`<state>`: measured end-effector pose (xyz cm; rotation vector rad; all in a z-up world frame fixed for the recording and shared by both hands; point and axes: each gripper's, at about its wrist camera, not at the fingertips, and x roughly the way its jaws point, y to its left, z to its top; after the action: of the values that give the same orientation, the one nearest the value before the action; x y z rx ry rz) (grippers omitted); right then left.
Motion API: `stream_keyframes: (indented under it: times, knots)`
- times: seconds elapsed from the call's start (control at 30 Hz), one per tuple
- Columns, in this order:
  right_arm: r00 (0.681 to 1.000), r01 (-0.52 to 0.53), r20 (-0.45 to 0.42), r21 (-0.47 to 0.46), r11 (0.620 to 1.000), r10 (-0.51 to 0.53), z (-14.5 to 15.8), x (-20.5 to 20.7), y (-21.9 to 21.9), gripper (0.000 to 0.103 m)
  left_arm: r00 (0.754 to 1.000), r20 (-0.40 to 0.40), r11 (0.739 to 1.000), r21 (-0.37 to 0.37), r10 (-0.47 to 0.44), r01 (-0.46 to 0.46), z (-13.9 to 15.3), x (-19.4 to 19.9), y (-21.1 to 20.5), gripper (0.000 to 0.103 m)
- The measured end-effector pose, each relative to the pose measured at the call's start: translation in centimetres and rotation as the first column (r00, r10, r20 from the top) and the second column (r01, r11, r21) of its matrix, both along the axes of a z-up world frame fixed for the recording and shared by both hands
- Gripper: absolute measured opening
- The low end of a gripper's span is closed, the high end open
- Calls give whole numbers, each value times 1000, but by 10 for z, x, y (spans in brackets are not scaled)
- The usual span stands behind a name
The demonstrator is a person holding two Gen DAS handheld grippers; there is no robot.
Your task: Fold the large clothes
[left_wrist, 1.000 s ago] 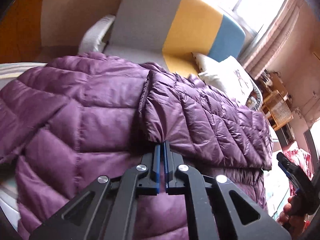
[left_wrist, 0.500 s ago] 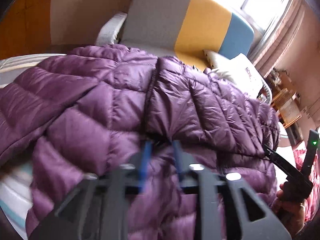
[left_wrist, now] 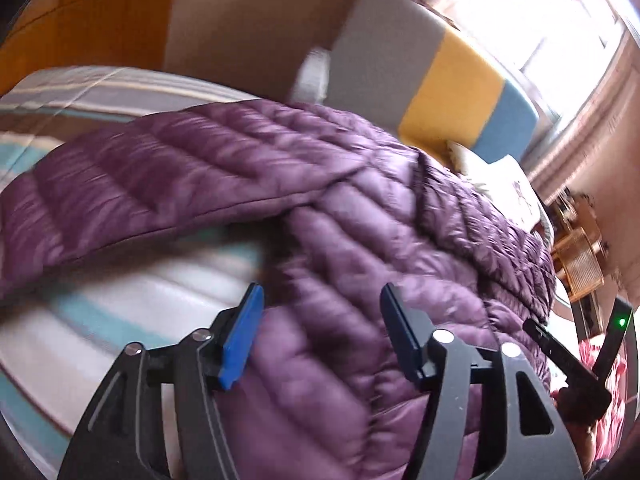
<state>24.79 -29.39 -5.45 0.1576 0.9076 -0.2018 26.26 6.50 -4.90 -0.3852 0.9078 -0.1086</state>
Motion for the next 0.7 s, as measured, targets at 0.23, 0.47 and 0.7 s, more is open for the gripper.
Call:
stream_keyframes:
  times: [0.23, 0.47, 0.7]
  knots:
    - [999, -38, 3, -31, 999, 38, 1, -12, 29, 82, 980, -46, 977, -85, 191, -195, -16, -21, 76, 82]
    - [999, -35, -9, -45, 998, 35, -10, -22, 36, 82, 895, -89, 883, -145, 437, -446, -34, -35, 149, 85]
    - [999, -42, -27, -56, 998, 40, -21, -24, 38, 82, 830, -97, 816, -147, 550, -558, -42, -36, 192, 36]
